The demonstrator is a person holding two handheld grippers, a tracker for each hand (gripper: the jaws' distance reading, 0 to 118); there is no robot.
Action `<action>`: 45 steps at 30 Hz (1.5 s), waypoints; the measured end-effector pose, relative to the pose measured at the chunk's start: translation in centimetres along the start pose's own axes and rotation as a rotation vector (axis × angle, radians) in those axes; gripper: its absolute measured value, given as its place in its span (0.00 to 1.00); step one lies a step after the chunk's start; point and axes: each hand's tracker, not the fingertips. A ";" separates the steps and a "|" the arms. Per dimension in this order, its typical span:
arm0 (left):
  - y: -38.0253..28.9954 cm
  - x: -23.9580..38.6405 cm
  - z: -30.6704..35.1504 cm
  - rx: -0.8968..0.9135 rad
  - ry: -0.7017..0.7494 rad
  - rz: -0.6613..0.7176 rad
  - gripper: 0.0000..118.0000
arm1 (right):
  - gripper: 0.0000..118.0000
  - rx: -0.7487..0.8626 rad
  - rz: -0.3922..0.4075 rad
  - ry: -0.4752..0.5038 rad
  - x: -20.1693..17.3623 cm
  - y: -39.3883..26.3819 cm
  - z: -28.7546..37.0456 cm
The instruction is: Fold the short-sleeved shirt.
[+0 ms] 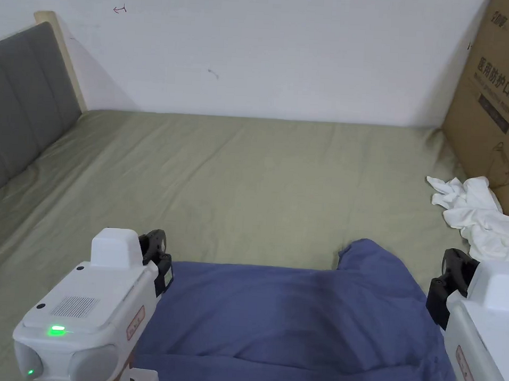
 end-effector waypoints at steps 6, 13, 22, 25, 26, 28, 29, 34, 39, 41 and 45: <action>0.5 -2.4 -8.2 -0.186 -0.033 0.027 0.00 | 0.00 -0.020 -0.008 0.004 -0.4 0.5 -3.0; -1.5 -7.9 -20.2 -0.402 0.000 0.080 0.05 | 0.00 -0.076 0.005 0.014 -0.4 -0.3 -8.2; -6.7 -11.3 -30.6 -0.651 0.136 0.039 0.78 | 0.00 -0.159 0.020 0.021 -0.7 -2.4 -13.6; -8.9 -11.8 -32.5 -0.757 0.152 0.033 0.76 | 0.00 -0.181 0.013 0.012 -0.7 -3.2 -14.7; -9.4 -11.7 -32.8 -0.771 0.153 0.035 0.73 | 0.00 -0.188 0.011 0.007 -0.6 -3.5 -15.1; -10.2 -11.6 -33.2 -0.785 0.128 0.047 0.52 | 0.00 -0.207 -0.001 0.003 -0.3 -4.0 -15.7; -10.7 -11.6 -33.0 -0.811 0.079 0.078 0.42 | 0.00 -0.222 -0.009 0.004 -0.1 -4.2 -16.1; -10.3 -10.1 -32.2 -0.747 0.043 -0.018 0.02 | 0.00 -0.284 -0.066 0.004 2.1 -5.3 -18.2; -8.3 -9.7 -29.6 -0.650 0.011 -0.014 0.01 | 0.51 -0.438 -0.086 0.012 5.9 -7.1 -23.7; -7.2 -10.0 -28.4 -0.615 -0.033 0.039 0.01 | 0.78 -0.506 -0.052 0.019 7.0 -8.4 -26.7; -5.9 -9.9 -26.8 -0.579 -0.040 0.032 0.01 | 0.84 -0.609 -0.028 0.030 7.8 -11.1 -31.3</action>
